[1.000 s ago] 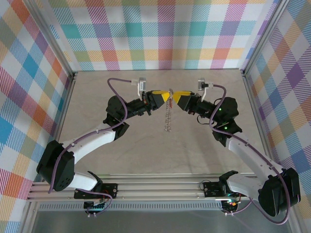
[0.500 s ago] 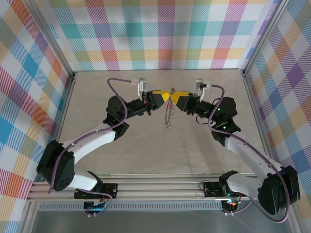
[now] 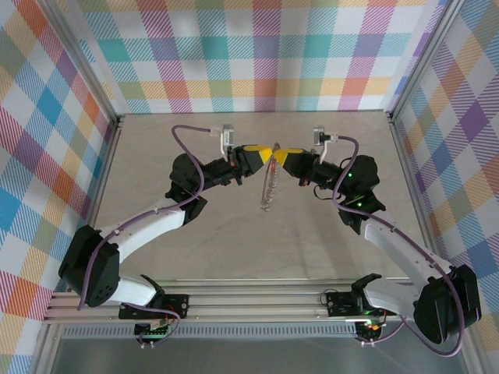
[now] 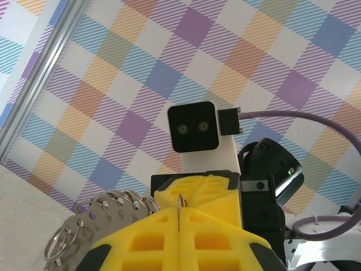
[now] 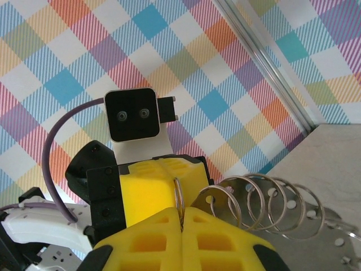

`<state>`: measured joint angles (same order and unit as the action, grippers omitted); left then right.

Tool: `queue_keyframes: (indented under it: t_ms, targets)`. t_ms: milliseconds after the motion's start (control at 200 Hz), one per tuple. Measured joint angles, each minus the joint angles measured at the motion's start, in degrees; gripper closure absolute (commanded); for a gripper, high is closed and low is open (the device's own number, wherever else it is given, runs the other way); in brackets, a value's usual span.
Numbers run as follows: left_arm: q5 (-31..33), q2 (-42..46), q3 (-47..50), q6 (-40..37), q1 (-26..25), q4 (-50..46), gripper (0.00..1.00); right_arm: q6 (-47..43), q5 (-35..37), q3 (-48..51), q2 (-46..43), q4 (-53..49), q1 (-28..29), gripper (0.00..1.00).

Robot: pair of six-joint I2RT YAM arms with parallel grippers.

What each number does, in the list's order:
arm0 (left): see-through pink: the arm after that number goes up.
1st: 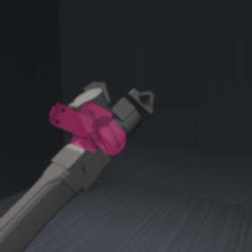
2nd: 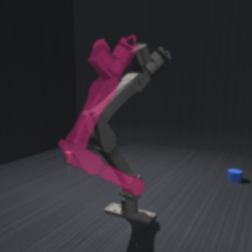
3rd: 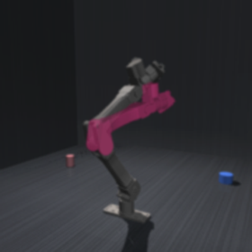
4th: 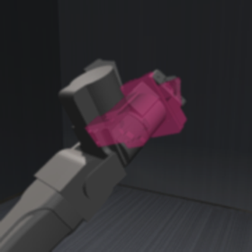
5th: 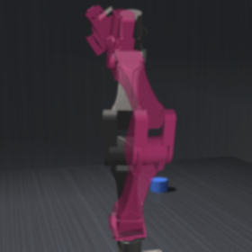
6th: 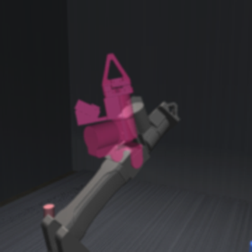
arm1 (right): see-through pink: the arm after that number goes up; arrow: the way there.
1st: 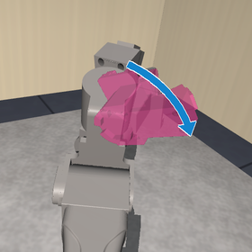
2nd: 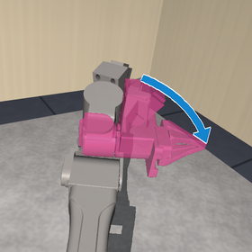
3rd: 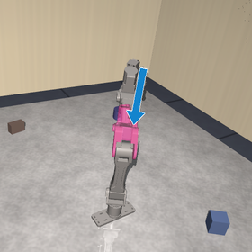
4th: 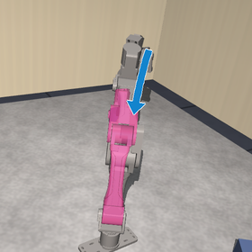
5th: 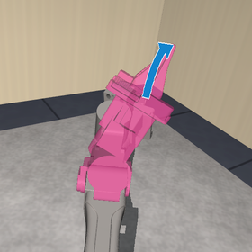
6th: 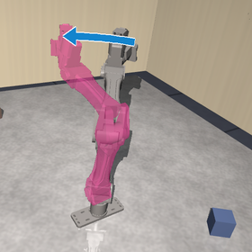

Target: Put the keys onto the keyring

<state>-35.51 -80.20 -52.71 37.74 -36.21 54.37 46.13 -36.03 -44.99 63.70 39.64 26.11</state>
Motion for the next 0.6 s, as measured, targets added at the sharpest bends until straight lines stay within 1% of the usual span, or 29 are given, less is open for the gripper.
queue_keyframes:
  t_ms: [275,320,360,470,600]
  targets:
    - [0.2,0.0,-0.1,0.0,0.0,-0.4,1.0,0.1,0.8,0.0,-0.5,-1.2,0.0,1.0]
    - [0.1,0.0,-0.3,0.0,0.0,-0.5,1.0,0.1,0.9,0.0,-0.7,-1.3,0.0,0.9]
    - [0.0,0.0,-0.5,0.0,0.0,-0.7,1.0,0.3,1.0,0.0,-0.9,-1.4,0.1,0.84]
    - [0.0,0.0,-0.8,0.2,-0.1,-0.9,1.0,0.2,1.1,0.0,-1.3,-1.7,0.2,0.8]
    - [0.0,-0.1,-0.8,0.2,-0.1,-1.0,1.0,0.2,1.1,0.0,-1.4,-1.6,0.2,0.81]
